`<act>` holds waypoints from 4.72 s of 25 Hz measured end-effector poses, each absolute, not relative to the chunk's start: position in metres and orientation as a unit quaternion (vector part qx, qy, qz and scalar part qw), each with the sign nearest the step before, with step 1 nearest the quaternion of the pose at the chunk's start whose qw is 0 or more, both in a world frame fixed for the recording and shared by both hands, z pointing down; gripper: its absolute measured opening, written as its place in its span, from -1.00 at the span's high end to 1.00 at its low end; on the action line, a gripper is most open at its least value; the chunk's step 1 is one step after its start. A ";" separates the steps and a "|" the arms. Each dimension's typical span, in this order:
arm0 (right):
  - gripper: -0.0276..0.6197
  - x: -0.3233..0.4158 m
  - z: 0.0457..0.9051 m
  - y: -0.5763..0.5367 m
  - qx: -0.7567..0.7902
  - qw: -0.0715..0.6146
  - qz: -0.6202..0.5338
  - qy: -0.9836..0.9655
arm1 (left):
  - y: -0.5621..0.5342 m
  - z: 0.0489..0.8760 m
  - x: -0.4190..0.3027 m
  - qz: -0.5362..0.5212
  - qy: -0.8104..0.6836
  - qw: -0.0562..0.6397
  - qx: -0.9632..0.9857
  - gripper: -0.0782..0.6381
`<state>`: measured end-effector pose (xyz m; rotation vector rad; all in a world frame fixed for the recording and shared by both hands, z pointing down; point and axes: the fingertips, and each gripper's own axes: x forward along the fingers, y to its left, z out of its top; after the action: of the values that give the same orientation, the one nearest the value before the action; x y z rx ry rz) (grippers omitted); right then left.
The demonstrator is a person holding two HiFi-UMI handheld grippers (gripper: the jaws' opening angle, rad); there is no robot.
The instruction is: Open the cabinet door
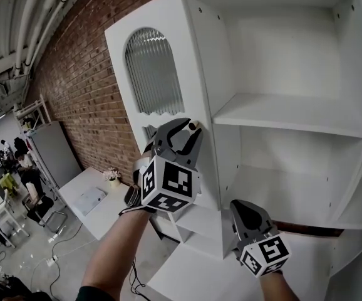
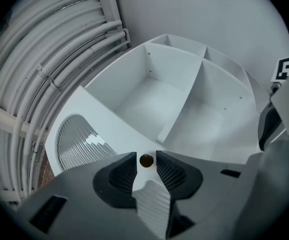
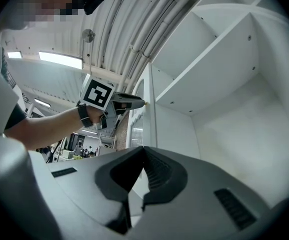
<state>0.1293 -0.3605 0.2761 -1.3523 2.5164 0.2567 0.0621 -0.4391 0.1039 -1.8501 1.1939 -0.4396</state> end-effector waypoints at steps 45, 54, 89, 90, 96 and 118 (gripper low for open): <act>0.91 0.103 0.272 -0.355 -0.462 0.119 0.092 0.874 | -0.381 0.100 0.010 -0.138 0.409 0.433 -0.791 0.57; 0.91 0.089 0.267 -0.350 -0.459 0.113 0.100 0.876 | -0.363 0.097 -0.009 -0.127 0.389 0.448 -0.795 0.57; 0.91 0.005 0.266 -0.335 -0.423 0.100 0.106 0.894 | -0.310 0.098 -0.149 -0.119 0.407 0.430 -0.797 0.55; 0.91 0.003 0.266 -0.335 -0.422 0.100 0.105 0.895 | -0.310 0.099 -0.153 -0.118 0.410 0.428 -0.797 0.55; 0.91 -0.009 0.267 -0.335 -0.419 0.098 0.105 0.897 | -0.311 0.100 -0.178 -0.128 0.424 0.428 -0.788 0.55; 0.91 -0.048 0.272 -0.345 -0.412 0.090 0.098 0.902 | -0.329 0.099 -0.258 -0.129 0.453 0.428 -0.771 0.58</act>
<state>-0.0475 -0.3448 0.2724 -1.2239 2.6804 0.2904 -0.2581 -0.3288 0.0987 -1.9260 1.1326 -0.3212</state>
